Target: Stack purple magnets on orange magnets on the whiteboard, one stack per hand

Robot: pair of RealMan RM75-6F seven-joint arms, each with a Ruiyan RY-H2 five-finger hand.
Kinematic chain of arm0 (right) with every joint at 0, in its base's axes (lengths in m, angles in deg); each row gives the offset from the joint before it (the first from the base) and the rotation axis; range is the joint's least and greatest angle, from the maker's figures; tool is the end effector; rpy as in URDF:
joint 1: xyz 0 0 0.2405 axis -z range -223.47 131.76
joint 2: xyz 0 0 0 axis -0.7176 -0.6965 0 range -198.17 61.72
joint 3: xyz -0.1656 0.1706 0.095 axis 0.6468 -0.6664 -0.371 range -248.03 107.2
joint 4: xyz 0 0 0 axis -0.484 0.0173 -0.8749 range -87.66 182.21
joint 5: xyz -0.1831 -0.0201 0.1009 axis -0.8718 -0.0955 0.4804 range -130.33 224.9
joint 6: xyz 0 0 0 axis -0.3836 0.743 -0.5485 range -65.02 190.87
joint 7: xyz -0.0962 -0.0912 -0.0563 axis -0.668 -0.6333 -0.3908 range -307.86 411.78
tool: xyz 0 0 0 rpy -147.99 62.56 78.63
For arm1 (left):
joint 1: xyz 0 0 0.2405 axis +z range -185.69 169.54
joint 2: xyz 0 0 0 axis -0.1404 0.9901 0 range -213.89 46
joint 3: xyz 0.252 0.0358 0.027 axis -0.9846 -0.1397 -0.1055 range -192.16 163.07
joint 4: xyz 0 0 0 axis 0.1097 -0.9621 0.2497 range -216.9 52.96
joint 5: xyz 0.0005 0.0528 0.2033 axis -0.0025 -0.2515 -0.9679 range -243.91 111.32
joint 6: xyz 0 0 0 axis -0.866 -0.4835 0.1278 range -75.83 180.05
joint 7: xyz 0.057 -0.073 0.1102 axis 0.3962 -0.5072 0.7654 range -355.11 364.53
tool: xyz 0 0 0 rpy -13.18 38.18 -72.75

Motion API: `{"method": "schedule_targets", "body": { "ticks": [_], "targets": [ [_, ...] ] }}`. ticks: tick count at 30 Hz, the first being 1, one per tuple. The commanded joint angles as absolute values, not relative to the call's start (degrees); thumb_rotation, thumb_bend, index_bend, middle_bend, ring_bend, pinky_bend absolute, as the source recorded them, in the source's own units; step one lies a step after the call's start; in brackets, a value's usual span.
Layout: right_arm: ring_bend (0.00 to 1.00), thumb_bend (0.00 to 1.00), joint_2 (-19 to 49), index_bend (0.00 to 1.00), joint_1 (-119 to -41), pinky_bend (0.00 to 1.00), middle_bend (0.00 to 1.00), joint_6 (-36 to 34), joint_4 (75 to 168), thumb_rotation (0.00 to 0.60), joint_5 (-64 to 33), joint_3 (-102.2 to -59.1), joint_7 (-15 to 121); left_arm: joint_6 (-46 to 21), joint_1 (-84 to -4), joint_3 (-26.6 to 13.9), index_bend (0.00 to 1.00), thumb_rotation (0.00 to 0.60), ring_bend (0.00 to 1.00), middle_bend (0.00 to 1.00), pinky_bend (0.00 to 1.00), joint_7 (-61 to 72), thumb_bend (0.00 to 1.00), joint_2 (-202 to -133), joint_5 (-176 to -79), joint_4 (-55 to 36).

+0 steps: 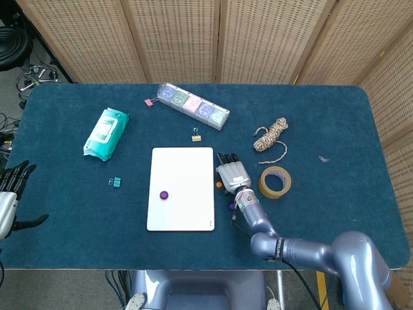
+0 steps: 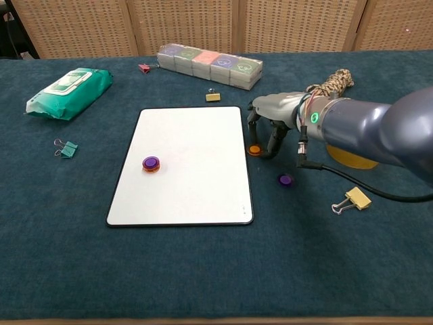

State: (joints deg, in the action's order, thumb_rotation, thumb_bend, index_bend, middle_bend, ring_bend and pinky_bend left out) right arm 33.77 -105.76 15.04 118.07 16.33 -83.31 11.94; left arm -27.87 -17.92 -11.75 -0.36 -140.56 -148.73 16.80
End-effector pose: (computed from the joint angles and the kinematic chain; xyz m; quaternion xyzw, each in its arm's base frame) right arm -0.0960 -0.3880 -0.0869 0.7623 -0.4058 0.2546 0.4351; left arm -0.2939 0.2052 0.1813 -0.5955 -0.4213 -0.3989 0.5556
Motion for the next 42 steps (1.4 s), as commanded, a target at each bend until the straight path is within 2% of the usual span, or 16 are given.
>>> {"method": "schedule_targets", "body": {
  "ticks": [1, 18, 25, 32, 42],
  "targets": [
    [0.00, 0.37, 33.94, 0.48, -105.76, 0.00, 0.00, 15.01, 117.94, 0.600, 16.33, -83.26, 12.24, -27.82, -17.89, -11.72, 0.00, 0.600, 0.00, 0.00, 0.00, -0.48, 0.07, -140.51, -148.79, 16.84],
    [0.00, 0.43, 30.84, 0.50, -104.68, 0.00, 0.00, 12.58, 121.75, 0.600, 15.15, -83.92, 14.49, -27.46, -17.69, -11.64, 0.00, 0.600, 0.00, 0.00, 0.00, -0.73, 0.07, -140.26, -149.09, 17.03],
    [0.00, 0.46, 29.72, 0.50, -104.65, 0.00, 0.00, 11.13, 126.69, 0.600, 14.06, -83.87, 14.43, -27.46, -17.62, -11.66, 0.00, 0.600, 0.00, 0.00, 0.00, -0.80, 0.07, -140.15, -149.37, 17.28],
    [0.00, 0.47, 32.35, 0.50, -106.06, 0.00, 0.00, 9.38, 131.18, 0.600, 11.87, -83.95, 13.99, -27.32, -17.59, -11.76, 0.00, 0.600, 0.00, 0.00, 0.00, -1.19, 0.07, -139.99, -149.75, 17.32],
    [0.00, 0.47, 38.03, 0.51, -109.14, 0.00, 0.00, 8.24, 127.58, 0.600, 13.17, -84.68, 11.21, -27.33, -17.45, -11.65, 0.00, 0.600, 0.00, 0.00, 0.00, -2.74, 0.07, -139.46, -149.88, 17.30]
  ]
}}
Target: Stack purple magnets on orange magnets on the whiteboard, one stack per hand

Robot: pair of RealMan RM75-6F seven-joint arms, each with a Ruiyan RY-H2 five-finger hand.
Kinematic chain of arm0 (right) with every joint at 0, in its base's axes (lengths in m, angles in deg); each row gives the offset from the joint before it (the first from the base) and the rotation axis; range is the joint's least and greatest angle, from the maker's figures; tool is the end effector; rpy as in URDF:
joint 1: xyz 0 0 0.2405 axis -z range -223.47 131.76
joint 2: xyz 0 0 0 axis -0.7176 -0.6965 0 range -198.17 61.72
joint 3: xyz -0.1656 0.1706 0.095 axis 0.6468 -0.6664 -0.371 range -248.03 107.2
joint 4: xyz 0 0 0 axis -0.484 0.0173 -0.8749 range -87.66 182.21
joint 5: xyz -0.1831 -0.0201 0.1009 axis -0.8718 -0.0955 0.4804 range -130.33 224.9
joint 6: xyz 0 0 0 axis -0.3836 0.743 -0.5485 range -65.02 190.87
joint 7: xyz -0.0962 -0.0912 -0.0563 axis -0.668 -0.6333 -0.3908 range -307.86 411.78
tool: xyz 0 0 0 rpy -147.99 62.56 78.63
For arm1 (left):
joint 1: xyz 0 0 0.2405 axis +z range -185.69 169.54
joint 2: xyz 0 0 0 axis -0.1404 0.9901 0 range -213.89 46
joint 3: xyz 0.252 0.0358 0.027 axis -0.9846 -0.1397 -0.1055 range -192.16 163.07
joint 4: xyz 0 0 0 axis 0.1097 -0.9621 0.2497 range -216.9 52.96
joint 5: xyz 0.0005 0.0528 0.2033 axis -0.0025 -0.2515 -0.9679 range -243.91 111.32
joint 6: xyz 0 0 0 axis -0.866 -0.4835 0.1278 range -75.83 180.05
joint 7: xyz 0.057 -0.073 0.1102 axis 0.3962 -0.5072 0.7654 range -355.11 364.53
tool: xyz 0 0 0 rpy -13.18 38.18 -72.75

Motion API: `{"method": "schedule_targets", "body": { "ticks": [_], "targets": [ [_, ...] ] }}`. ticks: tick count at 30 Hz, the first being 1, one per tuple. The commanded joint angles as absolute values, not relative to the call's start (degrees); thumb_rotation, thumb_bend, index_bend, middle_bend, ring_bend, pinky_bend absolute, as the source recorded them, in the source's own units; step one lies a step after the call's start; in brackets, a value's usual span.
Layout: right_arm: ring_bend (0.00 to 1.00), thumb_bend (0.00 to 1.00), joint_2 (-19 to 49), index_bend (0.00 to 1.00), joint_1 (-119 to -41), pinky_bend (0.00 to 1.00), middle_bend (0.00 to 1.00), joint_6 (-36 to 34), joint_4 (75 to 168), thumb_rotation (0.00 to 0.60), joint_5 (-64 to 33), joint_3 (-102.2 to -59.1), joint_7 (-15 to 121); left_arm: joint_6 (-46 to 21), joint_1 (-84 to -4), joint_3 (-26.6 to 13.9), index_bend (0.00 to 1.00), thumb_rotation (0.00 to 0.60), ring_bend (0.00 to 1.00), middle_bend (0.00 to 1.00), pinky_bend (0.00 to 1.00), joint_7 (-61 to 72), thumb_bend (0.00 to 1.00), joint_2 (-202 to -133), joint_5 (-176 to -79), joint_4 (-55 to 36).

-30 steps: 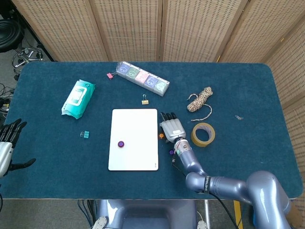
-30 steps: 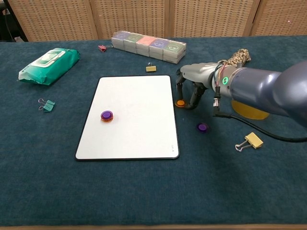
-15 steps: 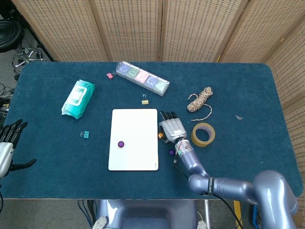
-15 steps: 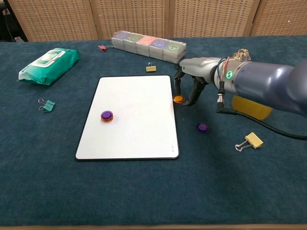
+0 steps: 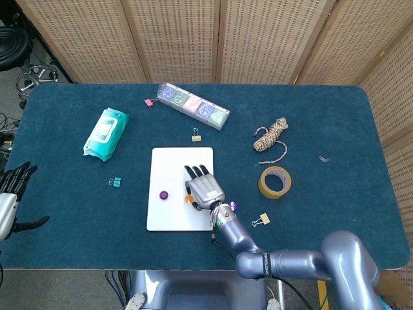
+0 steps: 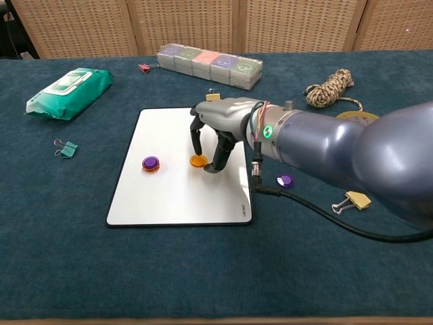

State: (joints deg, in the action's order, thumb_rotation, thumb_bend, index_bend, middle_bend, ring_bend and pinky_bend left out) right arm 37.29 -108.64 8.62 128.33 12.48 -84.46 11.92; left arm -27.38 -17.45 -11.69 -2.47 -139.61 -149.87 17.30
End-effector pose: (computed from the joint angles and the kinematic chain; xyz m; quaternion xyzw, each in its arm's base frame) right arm -0.0270 -0.3404 -0.1075 0.7831 -0.3921 0.3184 0.3629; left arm -0.2926 0.2026 0.1835 -0.5952 -0.4301 -0.4050 0.5448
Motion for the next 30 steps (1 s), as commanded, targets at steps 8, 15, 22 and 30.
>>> {"method": "schedule_targets", "body": {
  "ticks": [8, 15, 22, 30],
  "targets": [
    [0.00, 0.47, 39.06, 0.51, -109.37, 0.00, 0.00, 7.86, 125.08, 0.600, 15.74, -84.35, 9.35, -27.20, -17.45, -11.64, 0.00, 0.600, 0.00, 0.00, 0.00, -3.56, 0.07, -139.12, -150.05, 17.30],
    [0.00, 0.47, 38.93, 0.48, -109.08, 0.00, 0.00, 8.59, 124.51, 0.600, 16.64, -84.28, 9.15, -27.05, -17.48, -11.56, 0.00, 0.600, 0.00, 0.00, 0.00, -3.70, 0.07, -139.03, -149.94, 17.46],
    [0.00, 0.47, 37.53, 0.32, -108.91, 0.00, 0.00, 9.71, 126.07, 0.600, 16.27, -84.02, 9.54, -26.51, -17.63, -11.74, 0.00, 0.600, 0.00, 0.00, 0.00, -4.60, 0.07, -138.63, -150.26, 17.67],
    [0.00, 0.48, 34.96, 0.29, -108.13, 0.00, 0.00, 7.59, 130.18, 0.600, 14.68, -83.32, 9.14, -26.29, -17.65, -11.86, 0.00, 0.600, 0.00, 0.00, 0.00, -5.11, 0.07, -138.42, -150.41, 17.57]
  ]
}}
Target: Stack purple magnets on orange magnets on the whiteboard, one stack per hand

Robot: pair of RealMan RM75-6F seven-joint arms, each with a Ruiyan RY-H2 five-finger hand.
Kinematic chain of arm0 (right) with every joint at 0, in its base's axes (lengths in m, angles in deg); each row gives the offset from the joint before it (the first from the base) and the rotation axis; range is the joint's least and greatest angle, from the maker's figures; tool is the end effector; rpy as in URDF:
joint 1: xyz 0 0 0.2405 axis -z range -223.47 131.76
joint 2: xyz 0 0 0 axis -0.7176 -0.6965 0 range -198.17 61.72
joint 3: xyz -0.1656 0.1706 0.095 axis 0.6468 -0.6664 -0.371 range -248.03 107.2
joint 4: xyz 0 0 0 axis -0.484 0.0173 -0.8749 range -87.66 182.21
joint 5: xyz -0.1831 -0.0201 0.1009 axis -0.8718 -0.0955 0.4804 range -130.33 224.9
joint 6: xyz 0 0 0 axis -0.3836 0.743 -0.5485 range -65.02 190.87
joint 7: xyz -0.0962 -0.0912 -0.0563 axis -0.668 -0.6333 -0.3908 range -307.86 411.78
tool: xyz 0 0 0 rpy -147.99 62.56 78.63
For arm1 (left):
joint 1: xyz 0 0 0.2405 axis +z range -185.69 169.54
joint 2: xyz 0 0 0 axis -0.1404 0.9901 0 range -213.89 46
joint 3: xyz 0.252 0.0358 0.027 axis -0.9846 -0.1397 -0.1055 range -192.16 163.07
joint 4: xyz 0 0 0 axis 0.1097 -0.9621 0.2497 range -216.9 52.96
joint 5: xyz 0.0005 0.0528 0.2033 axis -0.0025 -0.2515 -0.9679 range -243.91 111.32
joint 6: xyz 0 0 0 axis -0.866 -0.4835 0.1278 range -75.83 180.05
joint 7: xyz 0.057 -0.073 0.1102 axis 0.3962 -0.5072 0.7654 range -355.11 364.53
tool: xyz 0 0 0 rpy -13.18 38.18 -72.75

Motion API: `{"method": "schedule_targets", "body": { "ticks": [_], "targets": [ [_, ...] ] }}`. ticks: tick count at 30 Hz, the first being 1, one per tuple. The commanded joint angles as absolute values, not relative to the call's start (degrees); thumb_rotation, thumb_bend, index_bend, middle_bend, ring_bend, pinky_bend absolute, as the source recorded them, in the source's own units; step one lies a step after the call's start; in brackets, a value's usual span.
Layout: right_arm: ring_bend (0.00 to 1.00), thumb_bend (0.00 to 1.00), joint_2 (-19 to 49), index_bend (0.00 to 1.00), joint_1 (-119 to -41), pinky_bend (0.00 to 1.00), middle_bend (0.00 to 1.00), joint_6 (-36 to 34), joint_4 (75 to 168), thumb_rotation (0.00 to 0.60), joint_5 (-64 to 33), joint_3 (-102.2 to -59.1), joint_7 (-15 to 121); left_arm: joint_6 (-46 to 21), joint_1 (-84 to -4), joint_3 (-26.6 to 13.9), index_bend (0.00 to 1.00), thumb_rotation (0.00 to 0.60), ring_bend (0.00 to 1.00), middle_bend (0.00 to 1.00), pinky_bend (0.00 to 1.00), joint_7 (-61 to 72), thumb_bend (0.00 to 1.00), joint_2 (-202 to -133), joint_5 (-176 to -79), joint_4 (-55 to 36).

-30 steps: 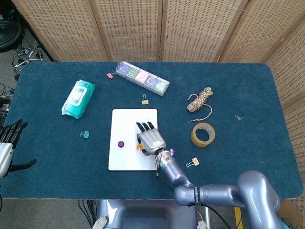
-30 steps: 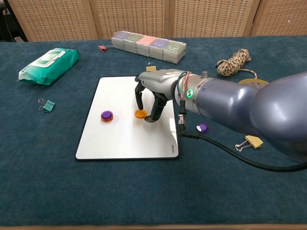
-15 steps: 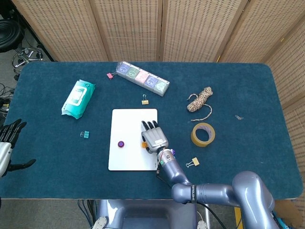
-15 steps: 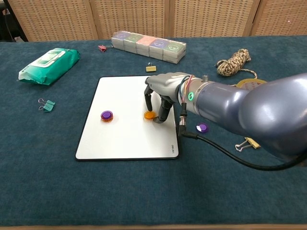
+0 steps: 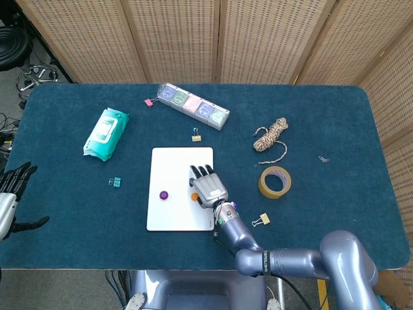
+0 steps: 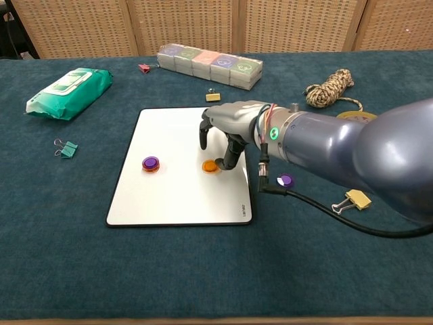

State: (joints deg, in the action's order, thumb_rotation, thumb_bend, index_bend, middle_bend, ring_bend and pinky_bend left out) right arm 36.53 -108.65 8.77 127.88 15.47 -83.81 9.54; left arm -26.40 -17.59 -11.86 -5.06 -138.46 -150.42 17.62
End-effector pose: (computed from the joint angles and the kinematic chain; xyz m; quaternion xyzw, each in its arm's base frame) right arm -0.0386 -0.3450 -0.1060 0.7850 -0.3917 0.2939 0.3794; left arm -0.2922 0.2025 0.1861 -0.5945 -0.4423 -0.4085 0.5329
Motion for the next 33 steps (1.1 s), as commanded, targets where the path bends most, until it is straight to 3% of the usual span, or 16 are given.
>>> {"method": "schedule_targets", "body": {
  "ticks": [1, 5, 12, 15, 28, 33],
  "targets": [
    [0.00, 0.48, 34.08, 0.28, -107.77, 0.00, 0.00, 6.87, 131.51, 0.600, 14.14, -83.00, 8.96, -26.23, -17.68, -11.86, 0.00, 0.600, 0.00, 0.00, 0.00, -5.13, 0.07, -138.41, -150.39, 17.56],
    [0.00, 0.46, 29.93, 0.26, -105.37, 0.00, 0.00, 3.82, 137.42, 0.600, 11.49, -81.14, 9.21, -26.09, -17.72, -11.92, 0.00, 0.600, 0.00, 0.00, 0.00, -5.18, 0.07, -138.36, -150.47, 17.58],
    [0.00, 0.26, 24.97, 0.29, -100.60, 0.00, 0.00, -0.31, 143.05, 0.600, 6.13, -77.09, 11.19, -26.50, -17.50, -12.10, 0.00, 0.600, 0.00, 0.00, 0.00, -5.02, 0.07, -138.28, -150.89, 17.74],
    [0.00, 0.22, 24.10, 0.31, -98.60, 0.00, 0.00, -0.76, 143.54, 0.600, 5.34, -75.75, 12.72, -26.57, -17.44, -12.27, 0.00, 0.600, 0.00, 0.00, 0.00, -4.75, 0.07, -138.30, -151.19, 17.81],
    [0.00, 0.22, 27.25, 0.35, -96.74, 0.00, 0.00, 0.22, 139.78, 0.600, 5.60, -75.72, 12.90, -26.75, -17.32, -12.32, 0.00, 0.600, 0.00, 0.00, 0.00, -5.61, 0.07, -138.05, -151.36, 17.83],
    [0.00, 0.26, 27.64, 0.37, -95.89, 0.00, 0.00, 0.76, 138.57, 0.600, 6.42, -75.51, 12.84, -26.51, -17.40, -12.43, 0.00, 0.600, 0.00, 0.00, 0.00, -5.57, 0.08, -138.05, -151.46, 17.78]
  ]
}}
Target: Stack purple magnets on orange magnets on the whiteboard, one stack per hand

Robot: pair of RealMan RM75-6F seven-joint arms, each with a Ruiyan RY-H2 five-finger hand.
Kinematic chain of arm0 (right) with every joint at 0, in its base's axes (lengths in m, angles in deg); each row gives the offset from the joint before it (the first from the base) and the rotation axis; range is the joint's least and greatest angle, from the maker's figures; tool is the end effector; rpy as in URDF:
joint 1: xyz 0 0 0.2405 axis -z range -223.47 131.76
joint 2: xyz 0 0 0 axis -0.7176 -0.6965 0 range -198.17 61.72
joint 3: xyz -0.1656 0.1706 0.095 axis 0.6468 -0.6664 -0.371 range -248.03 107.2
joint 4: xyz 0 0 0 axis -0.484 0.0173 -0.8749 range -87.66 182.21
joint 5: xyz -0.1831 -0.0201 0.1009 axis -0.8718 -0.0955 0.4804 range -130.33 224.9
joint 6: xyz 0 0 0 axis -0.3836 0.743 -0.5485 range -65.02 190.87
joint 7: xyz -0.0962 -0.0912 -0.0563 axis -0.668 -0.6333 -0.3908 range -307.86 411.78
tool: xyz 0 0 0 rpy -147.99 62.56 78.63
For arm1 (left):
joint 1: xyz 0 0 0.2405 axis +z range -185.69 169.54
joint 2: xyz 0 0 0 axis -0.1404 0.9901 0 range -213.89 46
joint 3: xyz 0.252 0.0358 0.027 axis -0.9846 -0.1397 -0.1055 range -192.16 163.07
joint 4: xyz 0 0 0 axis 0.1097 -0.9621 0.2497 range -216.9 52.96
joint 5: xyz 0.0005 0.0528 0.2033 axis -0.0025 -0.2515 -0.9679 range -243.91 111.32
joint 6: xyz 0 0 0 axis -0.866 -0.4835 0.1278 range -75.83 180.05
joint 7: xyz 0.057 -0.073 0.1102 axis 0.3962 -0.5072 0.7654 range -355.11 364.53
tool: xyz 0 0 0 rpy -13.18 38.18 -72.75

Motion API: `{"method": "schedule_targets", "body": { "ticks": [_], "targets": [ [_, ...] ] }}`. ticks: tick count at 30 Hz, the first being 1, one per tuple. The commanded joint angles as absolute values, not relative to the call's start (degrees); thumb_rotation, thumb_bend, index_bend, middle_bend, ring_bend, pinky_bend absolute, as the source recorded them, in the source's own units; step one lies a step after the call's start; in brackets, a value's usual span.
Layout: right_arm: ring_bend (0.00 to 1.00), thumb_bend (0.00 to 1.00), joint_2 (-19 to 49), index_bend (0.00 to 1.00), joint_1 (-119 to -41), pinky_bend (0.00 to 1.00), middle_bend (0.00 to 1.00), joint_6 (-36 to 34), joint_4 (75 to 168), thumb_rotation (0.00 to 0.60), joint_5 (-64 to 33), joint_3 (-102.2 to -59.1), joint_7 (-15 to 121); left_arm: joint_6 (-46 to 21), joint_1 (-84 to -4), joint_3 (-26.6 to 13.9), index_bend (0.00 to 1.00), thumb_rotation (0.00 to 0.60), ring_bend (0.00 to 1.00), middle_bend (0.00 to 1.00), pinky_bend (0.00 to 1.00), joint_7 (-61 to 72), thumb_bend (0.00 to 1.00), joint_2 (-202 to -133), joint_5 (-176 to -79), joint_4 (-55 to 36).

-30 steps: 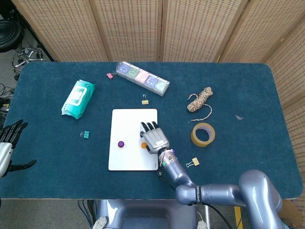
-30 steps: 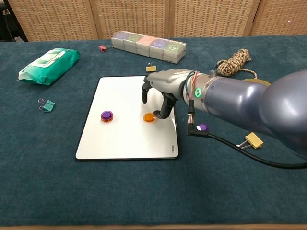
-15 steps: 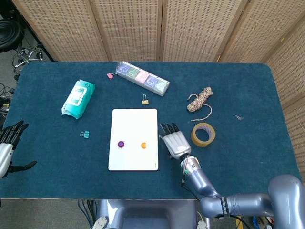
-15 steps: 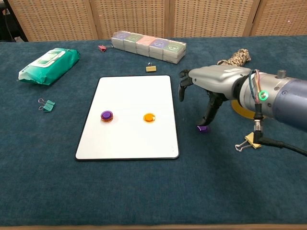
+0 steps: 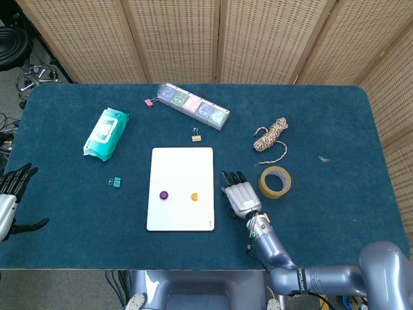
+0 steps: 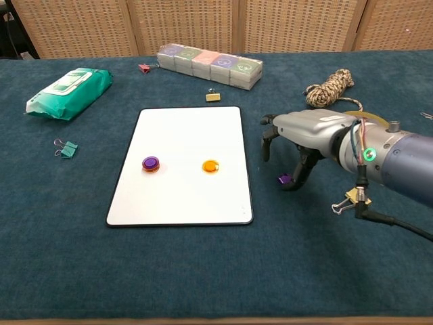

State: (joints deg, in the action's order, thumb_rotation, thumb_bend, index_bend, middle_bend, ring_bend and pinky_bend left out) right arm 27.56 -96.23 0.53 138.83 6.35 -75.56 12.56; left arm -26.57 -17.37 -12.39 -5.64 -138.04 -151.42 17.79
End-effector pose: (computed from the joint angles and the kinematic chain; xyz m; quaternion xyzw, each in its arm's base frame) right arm -0.1180 -0.3124 -0.0635 0.7670 -0.3966 0.2765 0.4218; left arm -0.2915 0.1992 0.1863 -0.5985 -0.4434 -0.4085 0.5275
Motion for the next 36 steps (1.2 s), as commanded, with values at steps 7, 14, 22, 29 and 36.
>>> {"method": "schedule_targets", "body": {
  "ticks": [7, 14, 22, 29, 36],
  "targets": [
    [0.00, 0.27, 27.21, 0.41, -94.80, 0.00, 0.00, 1.73, 138.15, 0.600, 5.51, -75.64, 14.30, -26.51, -17.41, -12.41, 0.00, 0.600, 0.00, 0.00, 0.00, -5.64, 0.07, -138.09, -151.40, 17.85],
    [0.00, 0.27, 27.59, 0.42, -94.38, 0.00, 0.00, 2.76, 137.29, 0.600, 5.16, -75.80, 14.56, -26.46, -17.41, -12.48, 0.00, 0.600, 0.00, 0.00, 0.00, -5.61, 0.07, -138.08, -151.46, 17.87],
    [0.00, 0.33, 27.69, 0.43, -94.22, 0.00, 0.00, 4.17, 136.19, 0.600, 5.88, -76.37, 14.91, -26.01, -17.56, -12.60, 0.00, 0.600, 0.00, 0.00, 0.00, -6.00, 0.07, -138.03, -151.47, 17.95],
    [0.00, 0.33, 27.69, 0.45, -94.09, 0.00, 0.00, 4.93, 135.79, 0.600, 6.17, -76.51, 14.94, -26.06, -17.55, -12.63, 0.00, 0.600, 0.00, 0.00, 0.00, -5.31, 0.07, -138.20, -151.45, 18.01],
    [0.00, 0.35, 27.71, 0.50, -93.99, 0.00, 0.00, 5.38, 135.60, 0.600, 6.34, -76.71, 14.99, -26.11, -17.54, -12.59, 0.00, 0.600, 0.00, 0.00, 0.00, -5.12, 0.08, -138.30, -151.34, 18.06]
  ]
}}
